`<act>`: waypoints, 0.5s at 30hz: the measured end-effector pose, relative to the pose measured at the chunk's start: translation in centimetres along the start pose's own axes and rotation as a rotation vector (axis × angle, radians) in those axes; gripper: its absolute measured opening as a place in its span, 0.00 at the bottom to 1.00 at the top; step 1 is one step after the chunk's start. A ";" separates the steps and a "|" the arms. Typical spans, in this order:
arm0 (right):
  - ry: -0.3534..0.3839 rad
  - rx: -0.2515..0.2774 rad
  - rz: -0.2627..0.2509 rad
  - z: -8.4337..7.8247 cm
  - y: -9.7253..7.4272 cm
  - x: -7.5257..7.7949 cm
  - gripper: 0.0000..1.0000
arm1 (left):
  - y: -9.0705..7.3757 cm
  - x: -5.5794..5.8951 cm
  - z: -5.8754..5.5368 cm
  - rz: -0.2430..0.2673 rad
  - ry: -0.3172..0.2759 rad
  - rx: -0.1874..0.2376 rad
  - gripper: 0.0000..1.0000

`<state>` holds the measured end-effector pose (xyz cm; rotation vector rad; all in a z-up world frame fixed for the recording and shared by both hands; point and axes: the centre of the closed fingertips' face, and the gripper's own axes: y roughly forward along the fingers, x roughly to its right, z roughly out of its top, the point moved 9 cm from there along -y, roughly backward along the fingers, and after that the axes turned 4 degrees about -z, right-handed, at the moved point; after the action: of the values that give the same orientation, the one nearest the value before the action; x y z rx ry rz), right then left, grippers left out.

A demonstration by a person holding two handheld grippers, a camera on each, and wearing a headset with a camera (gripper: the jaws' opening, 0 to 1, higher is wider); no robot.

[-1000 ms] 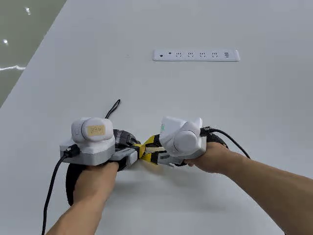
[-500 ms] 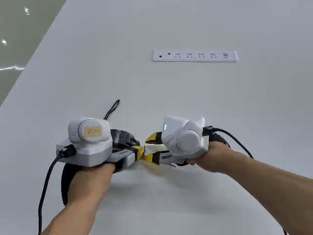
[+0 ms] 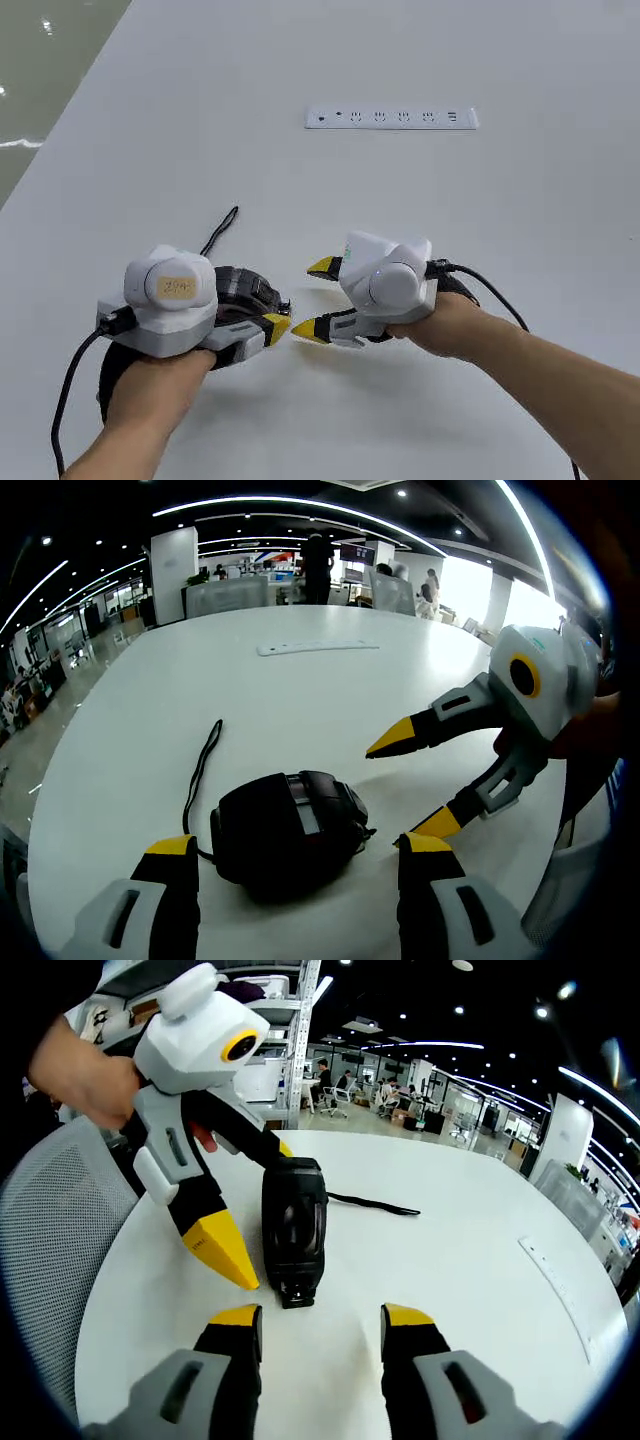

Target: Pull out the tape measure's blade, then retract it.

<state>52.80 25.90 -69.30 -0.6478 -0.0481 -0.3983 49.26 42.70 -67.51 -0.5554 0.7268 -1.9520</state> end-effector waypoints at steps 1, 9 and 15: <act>0.003 0.001 -0.007 -0.1 -0.2 0.1 0.51 | 0.0 -0.1 -0.1 0.003 -0.001 -0.003 0.79; 0.082 0.006 -0.073 -0.6 -1.9 0.9 0.66 | -0.3 -0.6 -0.2 -0.052 0.029 0.015 0.87; 0.122 -0.002 -0.111 -1.3 -2.9 1.1 0.79 | -0.7 -0.9 0.3 -0.094 0.106 0.046 0.89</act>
<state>52.58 22.62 -68.52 -0.6236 0.0322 -0.5442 49.43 43.66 -66.89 -0.4682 0.7307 -2.0926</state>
